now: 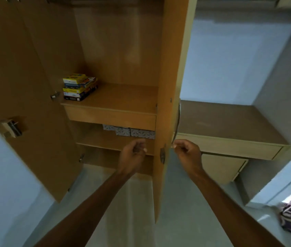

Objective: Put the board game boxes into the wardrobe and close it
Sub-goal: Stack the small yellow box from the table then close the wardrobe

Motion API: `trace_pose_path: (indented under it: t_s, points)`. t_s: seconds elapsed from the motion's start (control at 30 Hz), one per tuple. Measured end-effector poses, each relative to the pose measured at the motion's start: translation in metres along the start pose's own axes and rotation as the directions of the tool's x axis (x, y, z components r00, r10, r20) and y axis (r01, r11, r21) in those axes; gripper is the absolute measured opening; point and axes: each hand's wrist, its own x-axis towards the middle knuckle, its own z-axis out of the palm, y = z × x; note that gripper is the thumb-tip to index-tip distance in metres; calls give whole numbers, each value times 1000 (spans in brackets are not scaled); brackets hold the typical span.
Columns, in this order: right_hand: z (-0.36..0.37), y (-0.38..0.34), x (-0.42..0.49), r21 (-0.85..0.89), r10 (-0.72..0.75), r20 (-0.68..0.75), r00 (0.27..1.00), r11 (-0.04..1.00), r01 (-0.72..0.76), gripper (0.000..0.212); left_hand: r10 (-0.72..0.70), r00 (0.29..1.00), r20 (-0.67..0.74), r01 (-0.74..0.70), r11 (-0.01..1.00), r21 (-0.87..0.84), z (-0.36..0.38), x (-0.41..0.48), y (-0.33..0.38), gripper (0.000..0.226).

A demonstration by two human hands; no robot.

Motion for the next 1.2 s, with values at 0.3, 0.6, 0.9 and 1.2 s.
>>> trace_pose_path:
  t_s: [0.3, 0.6, 0.9, 1.2]
  points:
    - [-14, -25, 59, 22, 25, 251, 968, 999, -31, 53, 0, 969, 246, -11, 999, 41, 66, 36, 57, 73]
    - [12, -25, 68, 39, -25, 239, 971, 999, 16, 31, 22, 977, 211, -17, 1000, -24, 40, 38, 35, 75]
    - [126, -45, 101, -1, -141, 275, 951, 989, 147, 11, 39, 997, 67, -34, 997, -76, -79, 74, -6, 51]
    - [286, -72, 166, 12, -239, 277, 931, 969, 245, 8, -9, 1000, 13, 10, 992, -122, -194, 181, -63, 68]
